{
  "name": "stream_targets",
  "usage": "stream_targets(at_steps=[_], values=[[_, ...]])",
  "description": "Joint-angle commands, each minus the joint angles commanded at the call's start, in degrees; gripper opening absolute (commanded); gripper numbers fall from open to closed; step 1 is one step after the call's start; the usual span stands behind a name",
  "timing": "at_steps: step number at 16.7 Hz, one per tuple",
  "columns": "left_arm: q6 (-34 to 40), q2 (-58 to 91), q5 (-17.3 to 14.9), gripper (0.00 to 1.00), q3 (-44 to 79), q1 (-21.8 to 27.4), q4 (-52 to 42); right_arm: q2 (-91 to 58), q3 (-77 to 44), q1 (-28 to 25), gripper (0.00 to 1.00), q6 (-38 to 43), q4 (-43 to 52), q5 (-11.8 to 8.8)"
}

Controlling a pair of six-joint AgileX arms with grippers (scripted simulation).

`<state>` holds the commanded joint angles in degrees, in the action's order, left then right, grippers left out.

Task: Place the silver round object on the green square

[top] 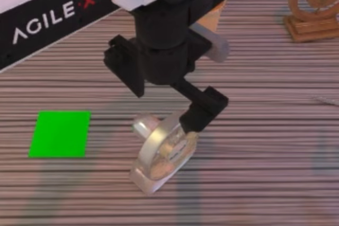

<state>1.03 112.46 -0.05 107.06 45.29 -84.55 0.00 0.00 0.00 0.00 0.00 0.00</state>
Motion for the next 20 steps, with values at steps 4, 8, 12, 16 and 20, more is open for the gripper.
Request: stream_targets(at_steps=[4,8,12,16,20], values=[[-0.12,-0.18,0.00,1.00,-1.17,-0.18,1.12,0.00,0.00,0.00,1.00,0.00,0.00,0.00],[-0.14,-0.48,0.00,1.00,-8.21,-0.16,7.73,0.00,0.00,0.00,1.00,0.00,0.00,0.00],[-0.11,-0.52,0.00,1.00,-12.07,-0.12,11.55,0.00,0.00,0.00,1.00,0.00,0.00,0.00],[-0.11,-0.52,0.00,0.92,-12.07,-0.12,11.55,0.00,0.00,0.00,1.00,0.00,0.00,0.00],[-0.11,-0.52,0.00,0.62,-12.07,-0.12,11.55,0.00,0.00,0.00,1.00,0.00,0.00,0.00]])
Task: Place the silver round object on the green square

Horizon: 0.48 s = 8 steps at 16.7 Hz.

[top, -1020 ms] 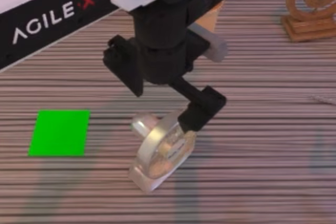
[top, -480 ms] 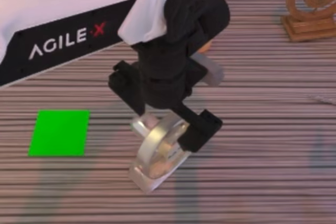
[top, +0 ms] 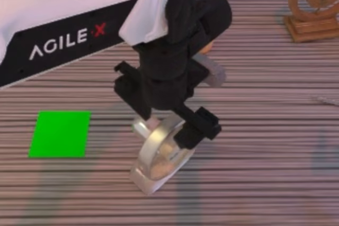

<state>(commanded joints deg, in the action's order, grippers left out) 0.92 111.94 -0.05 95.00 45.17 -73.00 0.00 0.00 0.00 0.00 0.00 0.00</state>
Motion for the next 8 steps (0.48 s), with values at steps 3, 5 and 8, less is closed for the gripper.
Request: stream_targets(at_steps=[3,5,8], values=[[0.00,0.00,0.00,0.40,0.00,0.00,0.00,0.00,0.00,0.00,1.00,0.00,0.00,0.00],[0.00,0.00,0.00,0.25,0.00,0.00,0.00,0.00,0.00,0.00,1.00,0.00,0.00,0.00],[0.00,0.00,0.00,0.02,0.00,0.00,0.00,0.00,0.00,0.00,1.00,0.00,0.00,0.00]])
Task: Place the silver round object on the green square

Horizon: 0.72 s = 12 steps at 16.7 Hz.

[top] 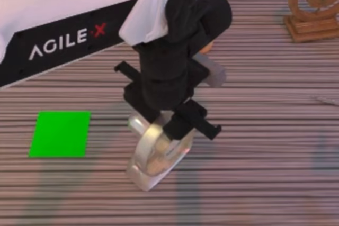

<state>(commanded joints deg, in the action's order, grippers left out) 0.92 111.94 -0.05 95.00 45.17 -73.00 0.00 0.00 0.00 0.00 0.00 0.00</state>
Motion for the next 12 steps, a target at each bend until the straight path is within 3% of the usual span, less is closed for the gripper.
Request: stream_targets(at_steps=[12], values=[[-0.13,0.24,0.07,0.00,2.44,-0.10,-2.41,0.00,0.00,0.00,1.00,0.00,0.00,0.00]])
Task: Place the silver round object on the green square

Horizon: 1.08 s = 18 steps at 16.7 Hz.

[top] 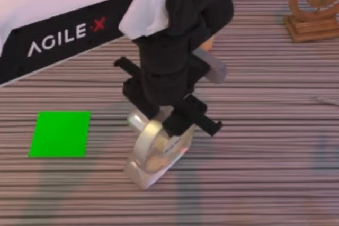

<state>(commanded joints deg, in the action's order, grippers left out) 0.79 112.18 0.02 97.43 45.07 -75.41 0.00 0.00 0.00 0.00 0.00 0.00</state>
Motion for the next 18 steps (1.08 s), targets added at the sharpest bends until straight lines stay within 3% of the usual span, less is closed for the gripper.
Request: stream_targets(at_steps=[5,11,14,18], values=[[0.16,0.33,-0.04,0.00,9.11,-0.87,-8.61,0.00,0.00,0.00,1.00,0.00,0.00,0.00],[-0.66,0.14,-0.02,0.00,9.31,-0.97,-9.06,0.00,0.00,0.00,1.00,0.00,0.00,0.00],[-6.17,-0.35,0.01,0.00,7.85,-3.33,-9.08,0.00,0.00,0.00,1.00,0.00,0.00,0.00],[-21.79,-2.20,-0.02,0.00,4.83,-9.47,-8.50,0.00,0.00,0.00,1.00,0.00,0.00,0.00]])
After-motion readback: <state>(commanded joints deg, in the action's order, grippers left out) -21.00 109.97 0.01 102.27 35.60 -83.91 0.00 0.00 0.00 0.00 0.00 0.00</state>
